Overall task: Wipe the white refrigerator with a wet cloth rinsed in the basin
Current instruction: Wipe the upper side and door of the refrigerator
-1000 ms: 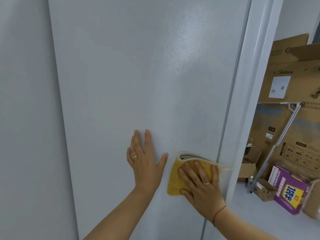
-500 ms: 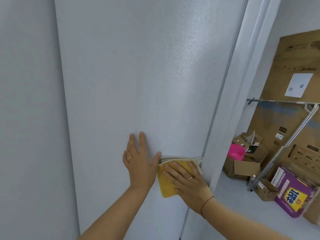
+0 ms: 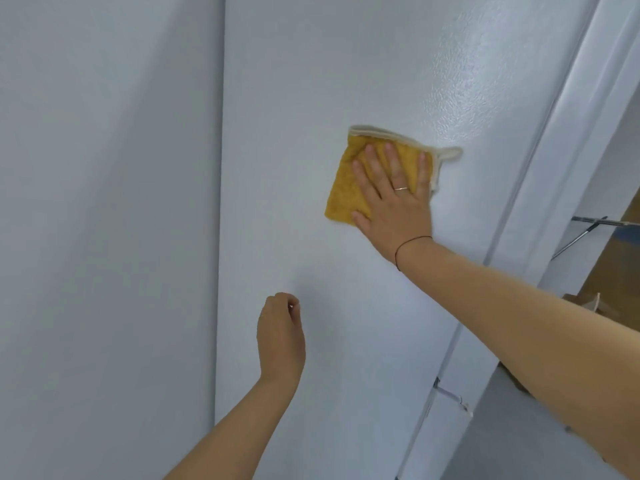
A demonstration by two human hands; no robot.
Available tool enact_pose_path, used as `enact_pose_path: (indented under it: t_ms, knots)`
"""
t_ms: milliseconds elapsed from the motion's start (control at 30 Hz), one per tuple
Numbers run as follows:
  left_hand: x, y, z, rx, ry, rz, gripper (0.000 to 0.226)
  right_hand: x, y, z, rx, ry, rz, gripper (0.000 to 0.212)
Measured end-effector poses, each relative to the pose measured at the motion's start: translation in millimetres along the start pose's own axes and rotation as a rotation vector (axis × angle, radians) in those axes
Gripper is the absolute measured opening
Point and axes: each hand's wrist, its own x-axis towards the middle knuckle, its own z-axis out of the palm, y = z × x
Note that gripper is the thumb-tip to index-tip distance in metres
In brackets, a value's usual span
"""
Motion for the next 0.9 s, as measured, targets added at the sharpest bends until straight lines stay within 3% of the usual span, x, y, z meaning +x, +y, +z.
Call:
enact_pose_path:
  t_ms: [300, 433, 567, 767, 900]
  knots:
    - [25, -53, -21, 0.098, 0.036, -0.094, 0.030, -33, -88, 36, 0.037, -0.040, -0.096, 0.083]
    - [30, -75, -19, 0.185, 0.042, -0.105, 0.026, -64, -129, 54, 0.015, -0.088, -0.181, 0.082]
    - [30, -98, -17, 0.245, -0.024, -0.170, 0.043, -104, -167, 75, 0.002, -0.147, -0.274, 0.082]
    - [31, -120, -12, 0.236, -0.079, -0.207, 0.051, -174, -187, 97, -0.027, -0.284, -0.487, 0.085]
    - [32, -124, -6, 0.253, -0.131, -0.230, 0.057, -192, -172, 94, -0.030, -0.273, -0.558, 0.088]
